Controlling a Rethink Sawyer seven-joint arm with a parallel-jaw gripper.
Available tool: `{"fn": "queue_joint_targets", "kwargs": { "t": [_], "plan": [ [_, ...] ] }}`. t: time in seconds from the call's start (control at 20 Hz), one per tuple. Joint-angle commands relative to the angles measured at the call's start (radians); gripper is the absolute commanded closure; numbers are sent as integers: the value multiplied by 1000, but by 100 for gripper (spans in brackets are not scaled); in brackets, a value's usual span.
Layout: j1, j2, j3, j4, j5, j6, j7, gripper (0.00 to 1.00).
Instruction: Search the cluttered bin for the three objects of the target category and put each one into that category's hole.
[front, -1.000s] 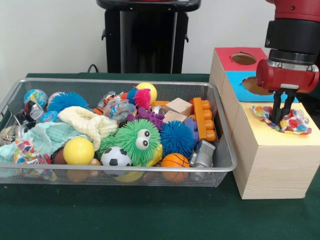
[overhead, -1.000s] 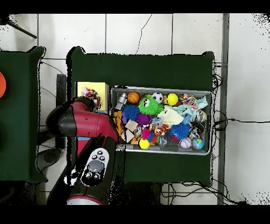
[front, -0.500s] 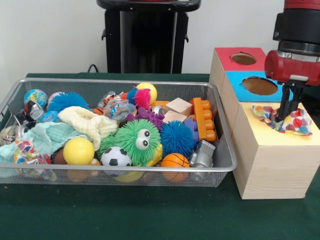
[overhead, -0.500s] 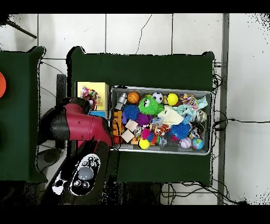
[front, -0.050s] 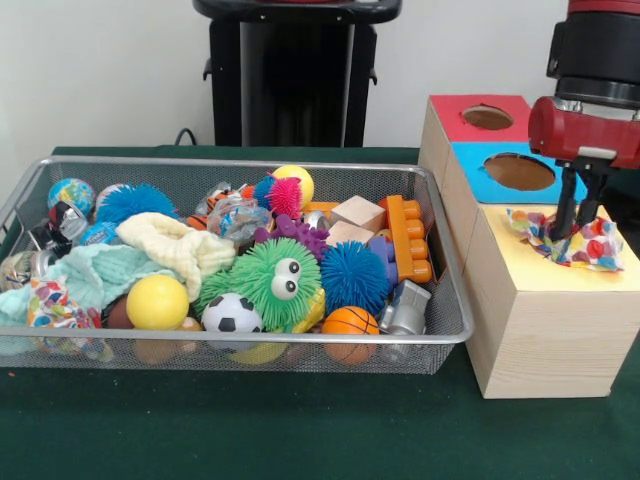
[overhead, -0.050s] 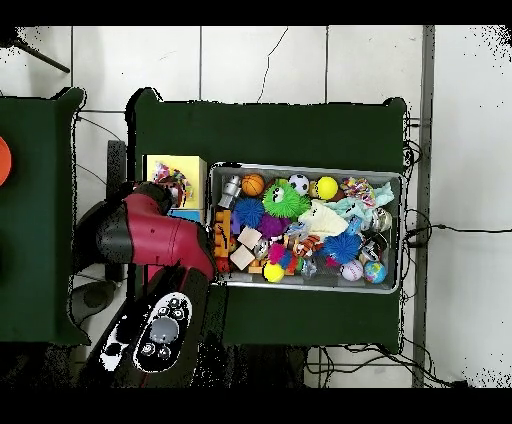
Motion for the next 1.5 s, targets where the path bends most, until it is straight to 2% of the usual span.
{"fn": "queue_joint_targets", "kwargs": {
  "t": [0.05,0.25,0.45,0.75,1.05,1.25,1.45,1.5],
  "plan": [
    [-53,27,51,-6,45,93,244,0],
    [-50,36,34,-22,43,140,242,0],
    [-17,33,-21,-36,58,202,285,0],
    [-7,21,-19,-37,58,253,285,0],
    [27,-20,-45,-63,70,375,335,0],
    [1,-13,-2,-50,79,324,312,0],
    [-6,-12,6,-59,76,320,293,0],
    [-9,-14,12,-57,78,320,290,100]
  ]
}}
